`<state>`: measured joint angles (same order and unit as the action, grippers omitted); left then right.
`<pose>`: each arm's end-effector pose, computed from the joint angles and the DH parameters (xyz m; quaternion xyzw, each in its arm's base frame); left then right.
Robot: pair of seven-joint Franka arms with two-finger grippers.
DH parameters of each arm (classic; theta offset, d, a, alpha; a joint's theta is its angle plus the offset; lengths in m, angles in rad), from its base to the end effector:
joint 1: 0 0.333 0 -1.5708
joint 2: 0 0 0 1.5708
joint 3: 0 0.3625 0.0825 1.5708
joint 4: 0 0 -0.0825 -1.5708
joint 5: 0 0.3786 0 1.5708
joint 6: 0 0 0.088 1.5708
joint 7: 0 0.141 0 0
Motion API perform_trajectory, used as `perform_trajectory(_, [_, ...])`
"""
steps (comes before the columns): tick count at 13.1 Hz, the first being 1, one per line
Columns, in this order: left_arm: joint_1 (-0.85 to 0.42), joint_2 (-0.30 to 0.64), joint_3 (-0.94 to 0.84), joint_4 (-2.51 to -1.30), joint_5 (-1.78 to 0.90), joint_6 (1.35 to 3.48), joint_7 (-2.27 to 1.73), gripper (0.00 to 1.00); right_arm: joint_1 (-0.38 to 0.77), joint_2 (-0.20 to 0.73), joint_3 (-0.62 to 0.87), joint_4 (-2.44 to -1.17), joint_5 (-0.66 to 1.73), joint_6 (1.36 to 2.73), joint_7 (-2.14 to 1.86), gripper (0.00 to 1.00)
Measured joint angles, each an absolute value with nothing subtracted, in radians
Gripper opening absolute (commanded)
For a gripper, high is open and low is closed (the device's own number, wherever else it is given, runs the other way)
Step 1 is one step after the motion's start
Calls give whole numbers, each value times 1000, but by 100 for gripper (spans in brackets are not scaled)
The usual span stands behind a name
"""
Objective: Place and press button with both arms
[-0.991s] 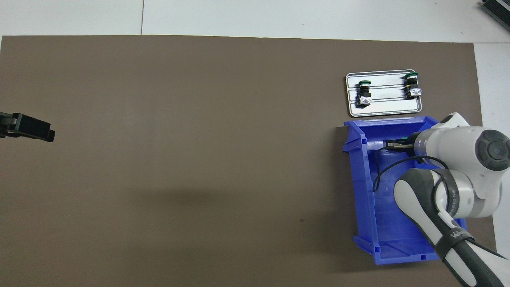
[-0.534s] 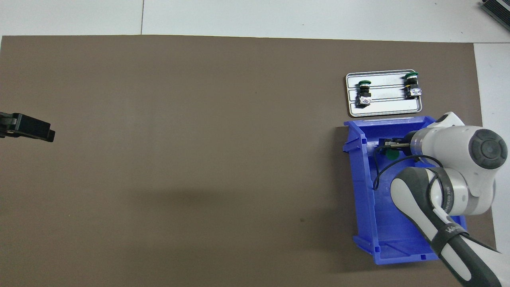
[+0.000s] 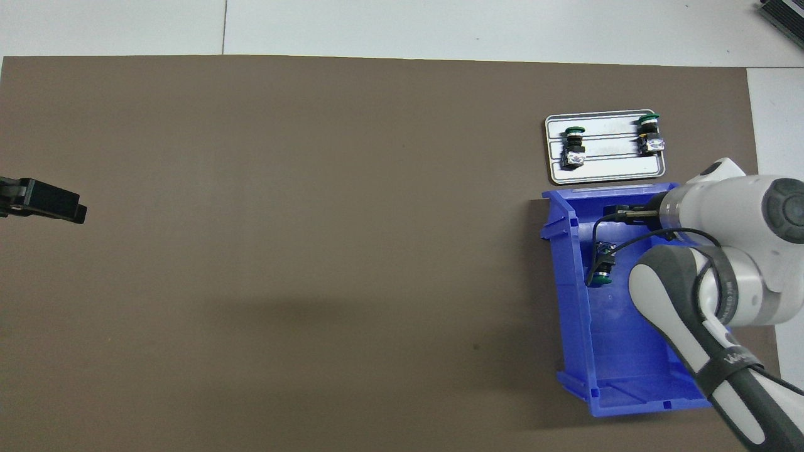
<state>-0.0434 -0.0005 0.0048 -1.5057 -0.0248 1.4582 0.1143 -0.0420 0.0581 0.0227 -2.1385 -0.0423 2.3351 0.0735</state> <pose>0.5354 -0.0244 0.6577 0.9966 -0.0774 -0.0230 0.0132 0.5651 -0.0128 0.4077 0.9969 -0.0328 0.0696 0.0137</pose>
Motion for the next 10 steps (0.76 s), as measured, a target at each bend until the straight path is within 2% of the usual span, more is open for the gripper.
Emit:
perform_trajectory(4, [-43,-1,5,-1506,-25,1458,114,100,-37,25,35,-1894,-42,1984,73,78])
perform_trajectory(7, [-43,-1,5,-1506,-25,1458,114,100,-32,20,53,-1733,-42,1777,73,89])
perform_trajectory(10, [-43,-1,5,-1506,-25,1458,114,100,-33,21,55,-1607,-42,1613,73,93])
